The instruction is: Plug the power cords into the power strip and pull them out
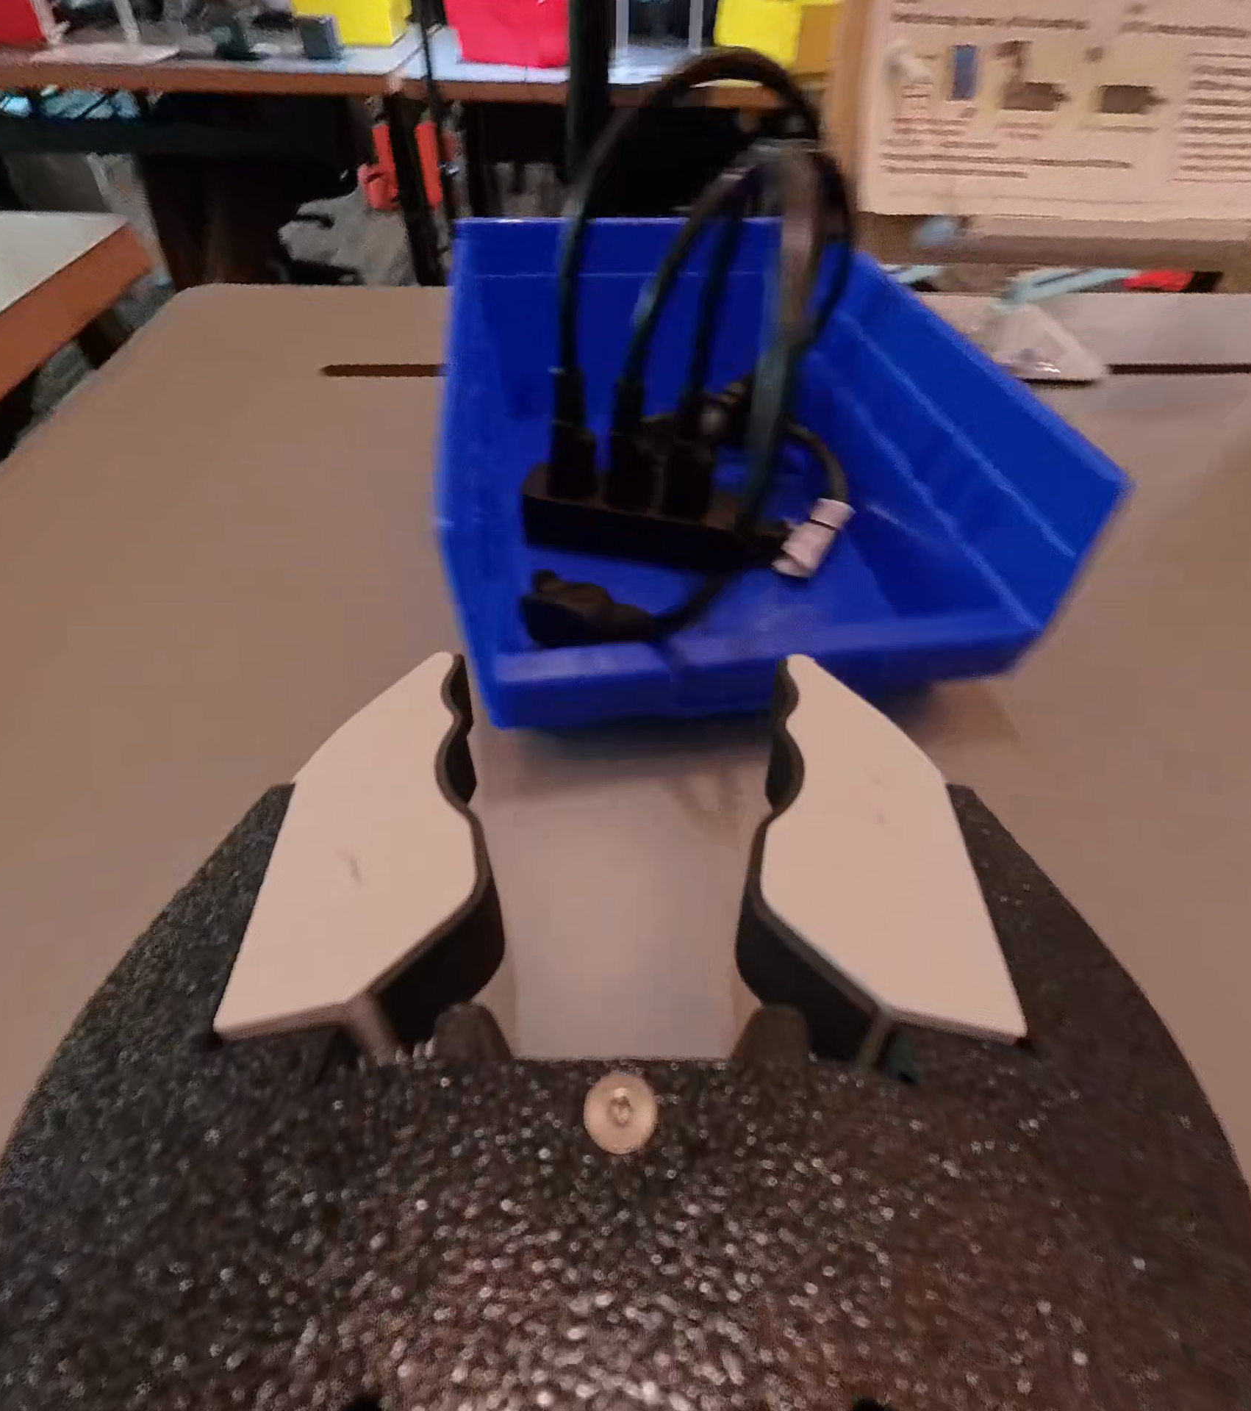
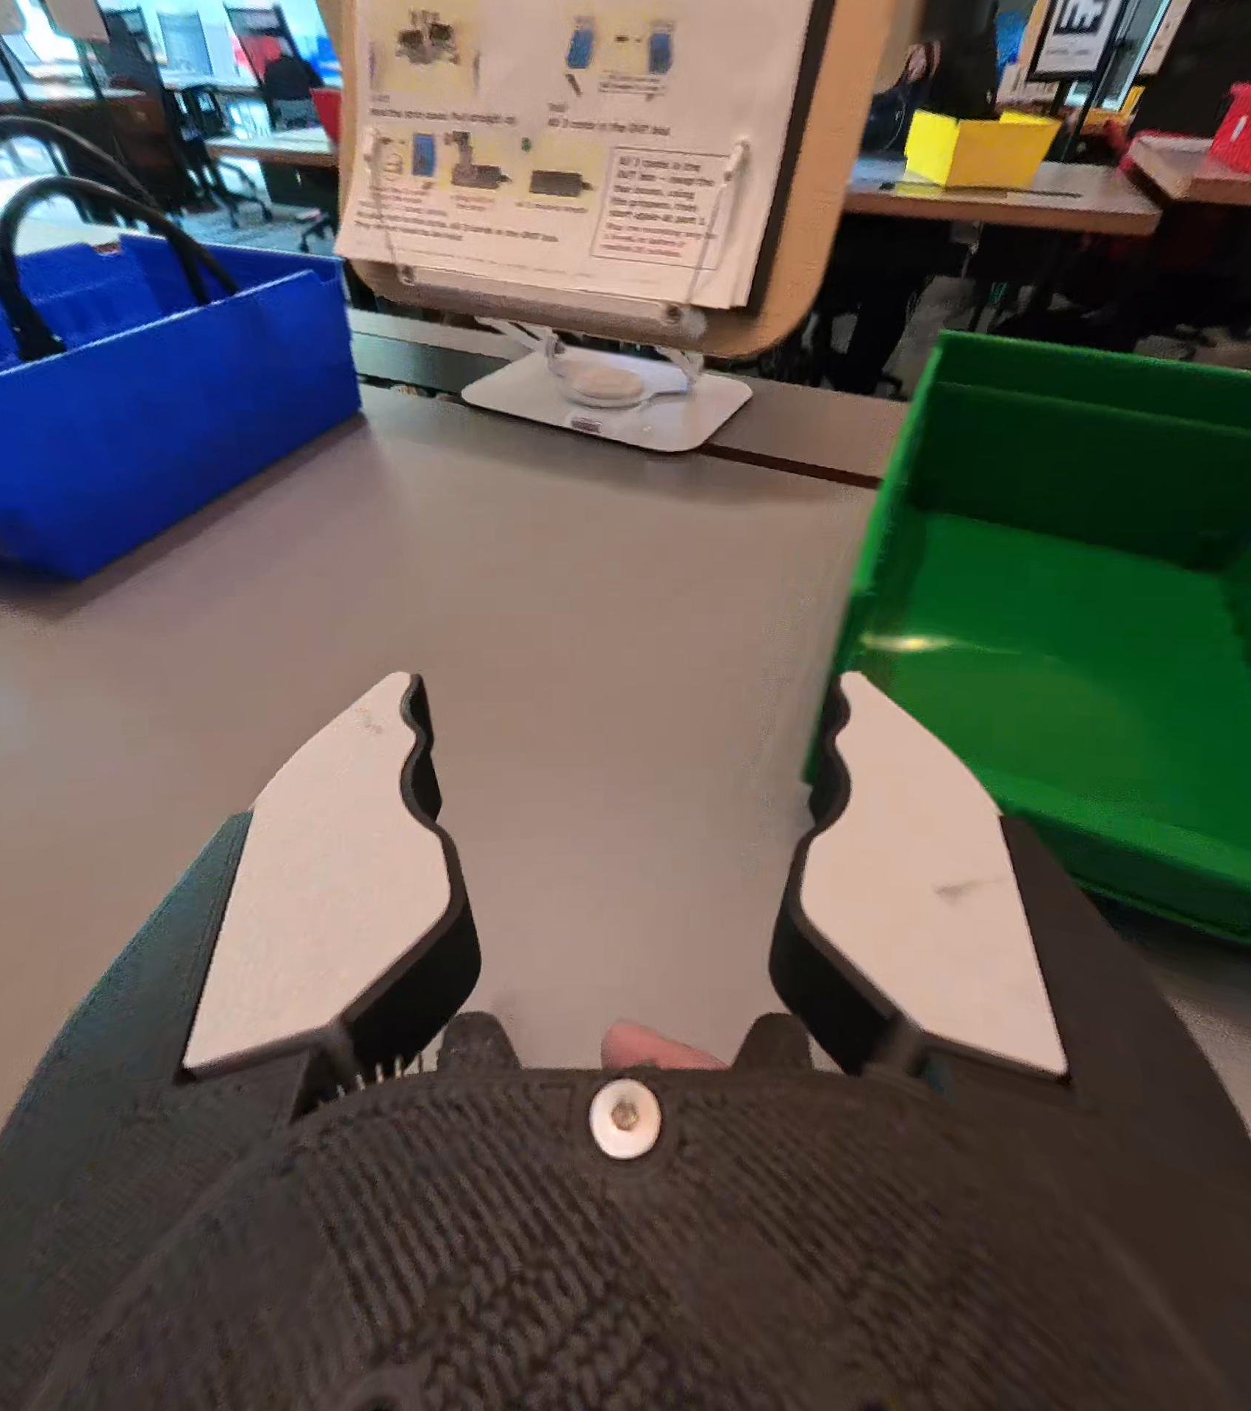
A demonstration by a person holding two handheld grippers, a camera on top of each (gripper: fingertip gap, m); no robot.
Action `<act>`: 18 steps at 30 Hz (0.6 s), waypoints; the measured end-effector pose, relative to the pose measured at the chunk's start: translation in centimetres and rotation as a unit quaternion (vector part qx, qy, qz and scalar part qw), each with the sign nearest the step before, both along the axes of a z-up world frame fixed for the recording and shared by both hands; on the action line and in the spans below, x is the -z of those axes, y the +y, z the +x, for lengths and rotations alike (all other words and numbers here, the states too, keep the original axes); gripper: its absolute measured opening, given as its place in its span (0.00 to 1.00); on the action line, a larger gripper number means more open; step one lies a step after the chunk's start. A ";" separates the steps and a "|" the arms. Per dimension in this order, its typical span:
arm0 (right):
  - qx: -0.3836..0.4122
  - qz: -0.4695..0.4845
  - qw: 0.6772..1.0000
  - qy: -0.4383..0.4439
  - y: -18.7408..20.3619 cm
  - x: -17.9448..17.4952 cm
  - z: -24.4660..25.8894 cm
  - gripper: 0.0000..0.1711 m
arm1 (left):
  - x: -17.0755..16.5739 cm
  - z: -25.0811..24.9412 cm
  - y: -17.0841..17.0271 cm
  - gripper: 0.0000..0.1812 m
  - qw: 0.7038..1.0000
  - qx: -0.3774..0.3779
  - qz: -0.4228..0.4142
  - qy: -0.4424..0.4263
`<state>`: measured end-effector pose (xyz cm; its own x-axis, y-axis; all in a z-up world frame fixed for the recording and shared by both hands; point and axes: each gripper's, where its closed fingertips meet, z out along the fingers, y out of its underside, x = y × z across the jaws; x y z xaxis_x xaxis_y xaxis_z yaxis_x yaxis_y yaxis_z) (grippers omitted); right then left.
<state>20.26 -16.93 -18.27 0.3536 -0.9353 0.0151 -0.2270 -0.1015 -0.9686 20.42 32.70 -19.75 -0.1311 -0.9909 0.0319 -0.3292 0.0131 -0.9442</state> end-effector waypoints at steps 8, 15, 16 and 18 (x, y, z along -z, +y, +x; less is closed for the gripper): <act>-0.037 0.004 0.999 -0.036 5.0 -0.4 -1.1 0.62 | -2.2 -3.6 -10.0 0.41 0.990 0.124 0.011 -0.071; -0.016 0.045 0.998 -0.043 3.6 -1.9 -0.6 0.58 | -1.8 -2.8 -11.8 0.40 0.988 0.149 0.040 -0.016; -0.016 0.046 0.998 -0.041 3.6 -1.9 -0.5 0.58 | -1.6 -2.5 -12.0 0.40 0.988 0.149 0.047 -0.007; -0.020 0.040 0.998 -0.042 3.8 -2.1 -0.3 0.56 | -1.2 -1.5 -12.0 0.40 0.988 0.139 0.065 0.015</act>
<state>19.98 -13.10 -16.18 0.3909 -0.9201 -0.0267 -0.1411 -0.0312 -0.9895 18.95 20.69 -18.60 -0.3993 -0.9129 -0.0844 -0.3238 0.2265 -0.9186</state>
